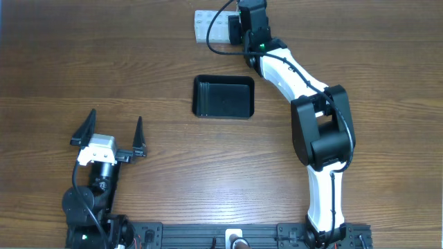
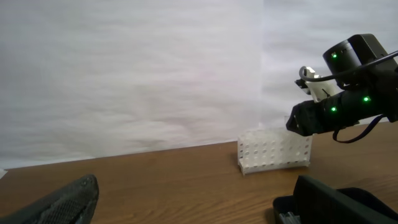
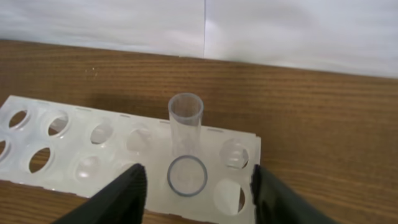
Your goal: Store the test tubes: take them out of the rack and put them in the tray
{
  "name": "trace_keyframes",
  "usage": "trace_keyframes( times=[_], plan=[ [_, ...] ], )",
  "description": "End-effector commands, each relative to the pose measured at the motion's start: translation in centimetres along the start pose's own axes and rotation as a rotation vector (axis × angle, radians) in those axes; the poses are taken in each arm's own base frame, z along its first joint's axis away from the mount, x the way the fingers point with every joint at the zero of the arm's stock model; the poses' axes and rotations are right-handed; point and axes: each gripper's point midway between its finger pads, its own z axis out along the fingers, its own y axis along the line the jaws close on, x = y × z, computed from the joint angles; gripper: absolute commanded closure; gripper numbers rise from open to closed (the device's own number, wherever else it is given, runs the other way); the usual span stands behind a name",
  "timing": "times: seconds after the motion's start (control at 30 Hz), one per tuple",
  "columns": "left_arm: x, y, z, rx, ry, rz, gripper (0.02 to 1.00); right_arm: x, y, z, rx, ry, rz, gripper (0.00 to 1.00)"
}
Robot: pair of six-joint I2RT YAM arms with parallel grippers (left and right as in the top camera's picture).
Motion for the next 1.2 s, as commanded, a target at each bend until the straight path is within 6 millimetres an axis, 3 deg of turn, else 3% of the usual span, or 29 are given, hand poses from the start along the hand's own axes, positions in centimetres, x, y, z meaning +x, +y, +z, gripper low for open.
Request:
trace_keyframes(
  times=[0.03,0.63,1.2],
  plan=[
    [0.0,0.0,-0.1,0.004,-0.006,0.012,0.018,-0.7,0.2,0.2,0.006,-0.019,0.005,0.535],
    [0.0,0.0,-0.1,0.004,-0.006,0.012,0.018,-1.1,0.4,0.2,0.001,-0.033,0.006,0.724],
    [0.0,0.0,-0.1,0.004,-0.006,0.012,0.018,-1.4,1.2,0.1,-0.029,-0.048,0.005,0.822]
  ],
)
